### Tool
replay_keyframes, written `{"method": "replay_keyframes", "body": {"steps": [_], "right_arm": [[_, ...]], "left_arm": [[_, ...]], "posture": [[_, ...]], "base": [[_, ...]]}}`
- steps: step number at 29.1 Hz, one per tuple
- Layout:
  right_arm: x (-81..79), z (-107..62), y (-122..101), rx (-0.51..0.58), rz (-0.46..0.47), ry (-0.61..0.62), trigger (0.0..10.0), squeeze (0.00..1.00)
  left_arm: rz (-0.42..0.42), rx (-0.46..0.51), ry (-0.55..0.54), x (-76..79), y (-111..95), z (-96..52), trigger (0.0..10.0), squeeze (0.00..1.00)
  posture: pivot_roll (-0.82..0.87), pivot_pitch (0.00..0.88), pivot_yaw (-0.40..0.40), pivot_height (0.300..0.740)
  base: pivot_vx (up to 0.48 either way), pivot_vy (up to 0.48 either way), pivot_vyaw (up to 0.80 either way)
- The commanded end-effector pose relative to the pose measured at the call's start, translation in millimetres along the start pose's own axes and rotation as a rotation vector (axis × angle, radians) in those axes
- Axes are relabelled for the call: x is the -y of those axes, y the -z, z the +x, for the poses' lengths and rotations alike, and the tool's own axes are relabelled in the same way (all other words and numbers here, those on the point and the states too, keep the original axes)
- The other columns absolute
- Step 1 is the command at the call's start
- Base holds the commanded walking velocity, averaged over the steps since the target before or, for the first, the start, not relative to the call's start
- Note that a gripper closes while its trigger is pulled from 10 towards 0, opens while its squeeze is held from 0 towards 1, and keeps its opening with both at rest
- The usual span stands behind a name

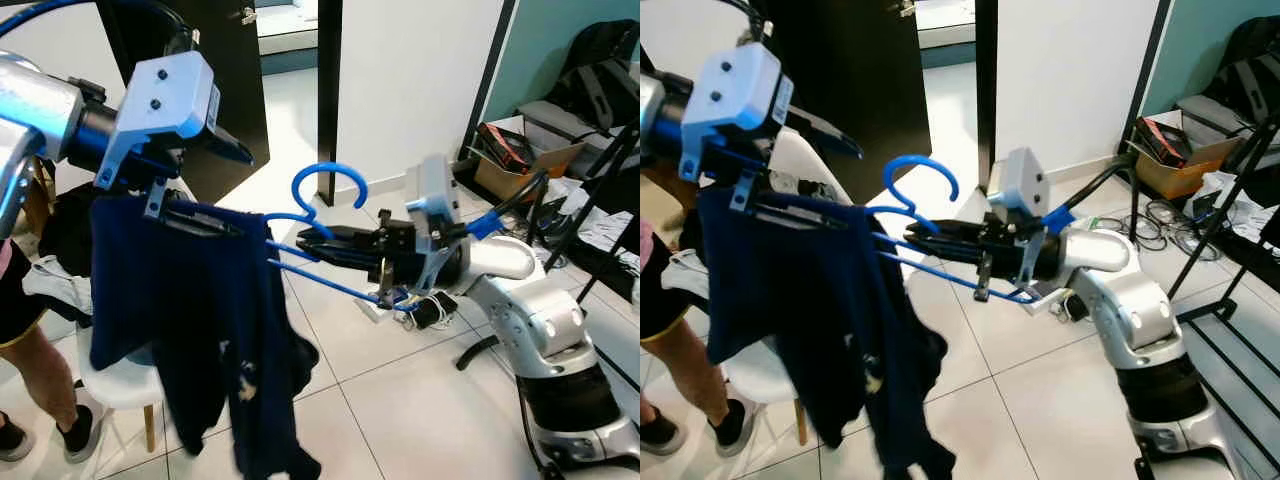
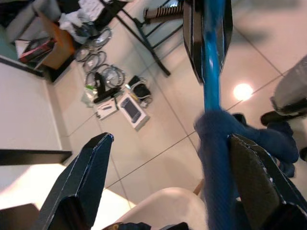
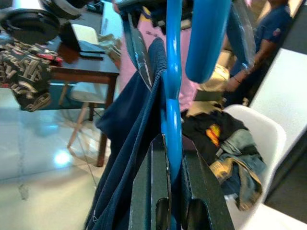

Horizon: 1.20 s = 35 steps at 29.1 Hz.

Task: Hang hanger

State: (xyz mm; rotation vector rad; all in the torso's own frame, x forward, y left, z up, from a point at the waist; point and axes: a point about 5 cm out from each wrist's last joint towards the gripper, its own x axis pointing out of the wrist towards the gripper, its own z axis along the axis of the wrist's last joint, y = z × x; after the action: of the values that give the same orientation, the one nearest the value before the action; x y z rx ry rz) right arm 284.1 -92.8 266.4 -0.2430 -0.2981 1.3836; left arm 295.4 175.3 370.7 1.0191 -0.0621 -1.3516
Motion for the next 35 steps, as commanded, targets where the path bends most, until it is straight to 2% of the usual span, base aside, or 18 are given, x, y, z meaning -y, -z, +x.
{"method": "replay_keyframes", "body": {"steps": [1, 2, 3, 6, 7, 13, 24, 32, 33, 34, 35], "right_arm": [[-3.8, 4.3, -6, 0.026, -0.040, -0.016, 10.0, 0.00], [-5.2, 6.1, -6, 0.029, -0.042, -0.019, 10.0, 0.00], [-6.3, 7.4, -6, 0.032, -0.043, -0.021, 10.0, 0.00], [-8.3, 9.2, -6, 0.035, -0.045, -0.025, 10.0, 0.00], [-8.7, 9.6, -6, 0.036, -0.046, -0.025, 10.0, 0.00], [-9.0, 10.4, -6, 0.039, -0.049, -0.022, 10.0, 0.00], [-4.3, 11.5, -9, 0.045, -0.060, 0.014, 10.0, 0.00], [-2.4, 12.2, -10, 0.048, -0.064, 0.023, 10.0, 0.00], [-2.2, 12.3, -10, 0.048, -0.065, 0.024, 10.0, 0.00], [-2.0, 12.4, -11, 0.049, -0.066, 0.025, 10.0, 0.00], [-1.9, 12.4, -11, 0.049, -0.066, 0.025, 10.0, 0.00]], "left_arm": [[-0.018, 0.048, 0.038, -0.9, -3, 5.0, 9.2, 0.00], [-0.046, 0.090, 0.058, 0.0, -3, 6.9, 9.1, 0.00], [-0.066, 0.118, 0.075, 1.0, -3, 8.6, 7.6, 0.00], [-0.096, 0.157, 0.104, 1.9, -1, 10.4, 7.2, 0.00], [-0.108, 0.169, 0.118, 2.8, -1, 10.4, 0.0, 0.00], [-0.123, 0.181, 0.151, 5.2, -1, 10.1, 0.0, 0.00], [-0.161, 0.098, 0.155, 11.0, 14, 4.5, 0.0, 0.00], [-0.185, 0.057, 0.194, 20.1, 22, 9.6, 0.0, 0.00], [-0.178, 0.055, 0.194, 20.2, 22, 10.6, 4.7, 0.00], [-0.180, 0.058, 0.198, 20.4, 22, 11.5, 10.0, 0.00], [-0.182, 0.060, 0.200, 20.6, 22, 12.1, 10.0, 0.00]], "posture": [[0.06, 0.000, 0.057, 0.740], [0.06, 0.000, 0.061, 0.740], [0.06, 0.000, 0.062, 0.740], [0.06, 0.000, 0.065, 0.740], [0.06, 0.000, 0.065, 0.740], [0.06, 0.000, 0.066, 0.740], [0.06, 0.000, 0.065, 0.740], [0.06, 0.000, 0.061, 0.740], [0.06, 0.000, 0.061, 0.740], [0.06, 0.000, 0.060, 0.740], [0.06, 0.000, 0.060, 0.740]], "base": [[0.000, 0.000, 0.00], [0.000, 0.000, 0.00], [0.000, 0.000, 0.00], [0.000, 0.000, 0.00], [0.000, 0.000, 0.00], [0.000, 0.000, 0.00], [0.000, 0.000, 0.00], [0.000, 0.000, 0.00], [0.000, 0.000, 0.00], [0.000, 0.000, 0.00], [0.000, 0.000, 0.00]]}}
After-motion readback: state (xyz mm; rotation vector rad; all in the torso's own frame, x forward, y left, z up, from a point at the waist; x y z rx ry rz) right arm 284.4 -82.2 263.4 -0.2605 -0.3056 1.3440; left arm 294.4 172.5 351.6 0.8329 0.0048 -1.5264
